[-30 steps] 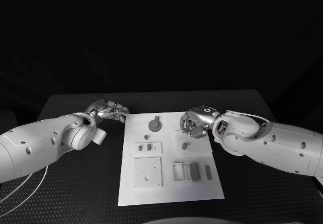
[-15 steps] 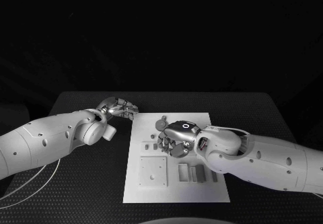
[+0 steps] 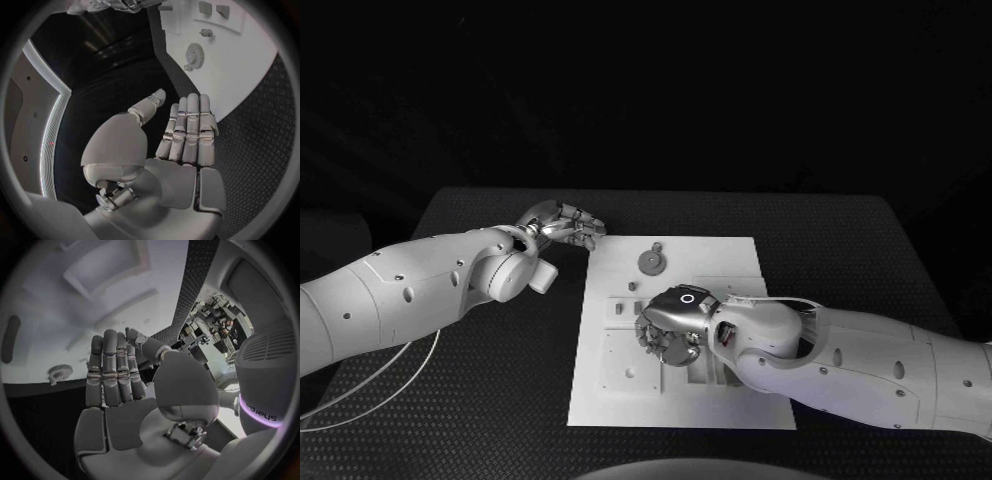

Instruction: Assemble the parts on the task board

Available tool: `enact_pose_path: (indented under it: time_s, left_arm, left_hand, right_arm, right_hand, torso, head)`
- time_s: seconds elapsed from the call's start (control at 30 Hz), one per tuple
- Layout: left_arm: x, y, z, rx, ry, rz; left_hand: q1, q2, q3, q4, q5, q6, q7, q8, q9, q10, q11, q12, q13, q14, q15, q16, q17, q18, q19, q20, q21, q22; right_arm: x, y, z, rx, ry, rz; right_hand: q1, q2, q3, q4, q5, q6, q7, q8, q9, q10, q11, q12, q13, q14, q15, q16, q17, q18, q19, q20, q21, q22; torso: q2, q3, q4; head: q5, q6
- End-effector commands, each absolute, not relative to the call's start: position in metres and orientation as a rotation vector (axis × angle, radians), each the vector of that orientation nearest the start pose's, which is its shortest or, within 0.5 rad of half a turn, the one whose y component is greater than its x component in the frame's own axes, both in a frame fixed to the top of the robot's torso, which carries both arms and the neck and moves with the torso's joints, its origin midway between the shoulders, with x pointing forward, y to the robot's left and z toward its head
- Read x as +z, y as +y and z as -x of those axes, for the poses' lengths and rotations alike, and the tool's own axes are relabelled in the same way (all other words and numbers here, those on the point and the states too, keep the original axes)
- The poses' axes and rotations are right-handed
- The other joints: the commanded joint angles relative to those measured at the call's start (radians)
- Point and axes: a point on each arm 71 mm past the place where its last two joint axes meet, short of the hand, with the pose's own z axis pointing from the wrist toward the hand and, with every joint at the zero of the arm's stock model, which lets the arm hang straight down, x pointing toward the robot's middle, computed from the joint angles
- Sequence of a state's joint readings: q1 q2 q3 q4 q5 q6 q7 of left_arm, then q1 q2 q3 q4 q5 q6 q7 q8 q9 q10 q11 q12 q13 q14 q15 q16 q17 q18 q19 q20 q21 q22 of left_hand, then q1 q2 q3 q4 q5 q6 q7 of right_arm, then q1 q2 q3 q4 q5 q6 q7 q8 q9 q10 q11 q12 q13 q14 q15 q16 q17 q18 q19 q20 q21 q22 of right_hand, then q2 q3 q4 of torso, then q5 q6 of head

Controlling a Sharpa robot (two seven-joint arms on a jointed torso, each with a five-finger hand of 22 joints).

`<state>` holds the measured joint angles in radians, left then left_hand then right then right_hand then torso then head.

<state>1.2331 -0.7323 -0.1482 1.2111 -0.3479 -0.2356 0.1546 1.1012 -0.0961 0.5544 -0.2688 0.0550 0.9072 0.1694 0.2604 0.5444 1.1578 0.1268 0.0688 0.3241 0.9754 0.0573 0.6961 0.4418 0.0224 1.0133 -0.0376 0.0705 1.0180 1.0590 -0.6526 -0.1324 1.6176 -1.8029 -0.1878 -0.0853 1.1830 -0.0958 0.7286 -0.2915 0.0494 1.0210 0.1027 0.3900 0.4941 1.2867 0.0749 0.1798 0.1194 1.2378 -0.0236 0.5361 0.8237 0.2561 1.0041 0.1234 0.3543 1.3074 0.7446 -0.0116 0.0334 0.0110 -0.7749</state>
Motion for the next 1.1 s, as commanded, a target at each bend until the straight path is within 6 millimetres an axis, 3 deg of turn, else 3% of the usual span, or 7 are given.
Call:
enact_pose_path:
  time_s: [0.03,0.2,0.4,1.1]
  left_arm:
    - [-0.2259,0.2428,-0.5323,-1.119,1.73,0.871]
    - [-0.2259,0.2427,-0.5322,-1.119,1.732,0.871]
    - [-0.226,0.2437,-0.5322,-1.117,1.732,0.873]
    - [-0.2261,0.2449,-0.5319,-1.115,1.734,0.875]
  left_hand:
    - [-0.008,0.0,-0.003,0.001,0.0,-0.007,-0.002,0.007,-0.002,-0.007,-0.001,0.0,-0.001,0.005,0.003,-0.004,0.002,0.003,0.003,0.0,-0.003,-0.001]
    - [-0.008,0.0,-0.003,0.002,0.0,-0.007,-0.002,0.007,-0.002,-0.007,-0.001,0.0,-0.001,0.005,0.003,-0.005,0.002,0.002,0.003,0.0,-0.003,-0.002]
    - [-0.009,0.0,-0.004,0.002,0.0,-0.007,-0.002,0.007,-0.002,-0.007,-0.001,0.0,-0.001,0.005,0.004,-0.006,0.003,0.002,0.003,0.0,-0.003,-0.002]
    - [-0.009,0.0,-0.005,0.002,0.0,-0.007,-0.002,0.007,-0.002,-0.008,-0.001,0.0,-0.002,0.004,0.004,-0.008,0.006,0.002,0.002,0.0,-0.003,-0.004]
  right_arm:
    - [-0.2721,-0.07,-0.3906,0.804,1.74,0.759]
    - [-0.2747,-0.0691,-0.3902,0.803,1.745,0.764]
    - [-0.2748,-0.0702,-0.3909,0.79,1.732,0.772]
    - [-0.2723,-0.0705,-0.3928,0.768,1.677,0.759]
  right_hand:
    - [-0.007,0.001,0.005,0.0,0.001,0.006,0.003,0.003,0.002,0.004,0.0,-0.006,0.002,0.006,0.001,0.0,0.002,0.006,0.005,0.002,0.001,0.02]
    - [-0.007,0.002,0.005,0.0,0.001,0.006,0.003,0.003,0.002,0.004,0.0,-0.007,0.002,0.006,0.001,-0.001,0.002,0.006,0.005,0.002,0.001,0.02]
    - [-0.007,0.002,0.005,0.0,0.001,0.006,0.003,0.003,0.002,0.004,0.0,-0.007,0.002,0.006,0.001,-0.001,0.002,0.006,0.005,0.002,0.001,0.02]
    - [-0.006,0.0,0.005,0.0,0.001,0.007,0.003,0.003,0.005,0.006,0.0,-0.008,0.004,0.008,0.0,-0.001,0.004,0.006,0.007,0.001,0.002,0.021]
  torso:
    - [0.0,0.001,-0.001]
    - [0.001,0.0028,0.0003]
    - [0.0,0.0006,-0.0011]
    - [0.0,0.0004,-0.0004]
  head:
    - [0.007,-0.004]
    - [0.014,-0.009]
    - [0.014,-0.012]
    - [0.016,-0.012]
